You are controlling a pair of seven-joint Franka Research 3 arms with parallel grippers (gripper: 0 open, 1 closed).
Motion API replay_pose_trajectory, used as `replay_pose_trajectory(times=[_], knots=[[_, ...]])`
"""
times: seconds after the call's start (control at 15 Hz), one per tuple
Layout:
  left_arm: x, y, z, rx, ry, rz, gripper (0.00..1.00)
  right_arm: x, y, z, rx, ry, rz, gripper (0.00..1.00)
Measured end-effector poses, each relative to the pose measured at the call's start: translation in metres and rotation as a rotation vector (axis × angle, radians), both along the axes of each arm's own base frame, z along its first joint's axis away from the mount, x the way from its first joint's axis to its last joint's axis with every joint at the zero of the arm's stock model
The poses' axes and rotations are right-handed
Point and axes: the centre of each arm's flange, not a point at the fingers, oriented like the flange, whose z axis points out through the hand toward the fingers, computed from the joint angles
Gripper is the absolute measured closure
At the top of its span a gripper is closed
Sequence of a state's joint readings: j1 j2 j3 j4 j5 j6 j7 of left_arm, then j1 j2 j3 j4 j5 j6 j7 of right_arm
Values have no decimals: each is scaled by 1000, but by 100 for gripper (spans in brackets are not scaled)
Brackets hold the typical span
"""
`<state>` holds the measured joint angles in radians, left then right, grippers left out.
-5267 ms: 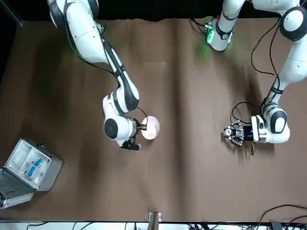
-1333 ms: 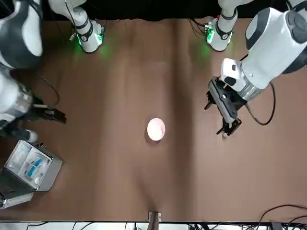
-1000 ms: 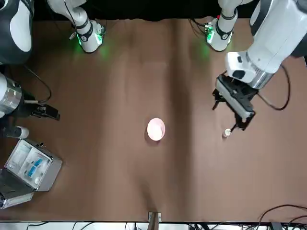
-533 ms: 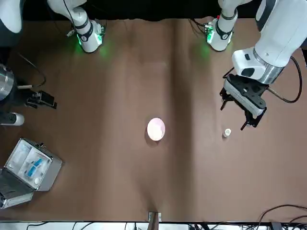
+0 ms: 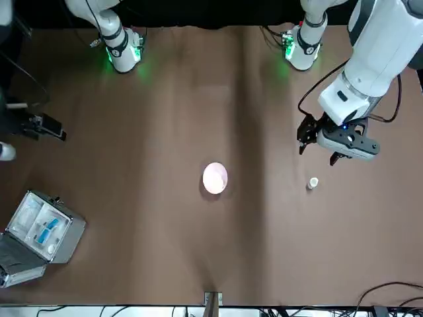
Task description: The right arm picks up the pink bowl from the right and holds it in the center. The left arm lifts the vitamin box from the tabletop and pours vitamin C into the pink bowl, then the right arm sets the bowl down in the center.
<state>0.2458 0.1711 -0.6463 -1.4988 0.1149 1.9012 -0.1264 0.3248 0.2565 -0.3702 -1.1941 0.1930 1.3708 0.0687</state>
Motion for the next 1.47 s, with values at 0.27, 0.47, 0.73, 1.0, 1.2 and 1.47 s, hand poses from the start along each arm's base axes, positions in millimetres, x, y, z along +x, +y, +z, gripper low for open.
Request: replay_pose_trajectory(times=[0.27,0.47,0.73,1.0,1.2,1.47], knots=[[2,16,-7,41,33,62,0,-10,-10,17,-8,-30,18,1],[6,37,-13,56,76,108,0,-12,-24,10,8,-78,-1,1],[13,75,-17,-17,131,191,0,-29,-27,10,11,-85,-7,1],[16,92,-16,-35,147,230,0,-44,-19,14,-33,-101,14,1],[22,116,-23,-38,161,263,0,-46,-12,14,-46,-100,29,1],[30,123,-40,-48,192,271,0,-46,-13,13,-63,-99,29,1]])
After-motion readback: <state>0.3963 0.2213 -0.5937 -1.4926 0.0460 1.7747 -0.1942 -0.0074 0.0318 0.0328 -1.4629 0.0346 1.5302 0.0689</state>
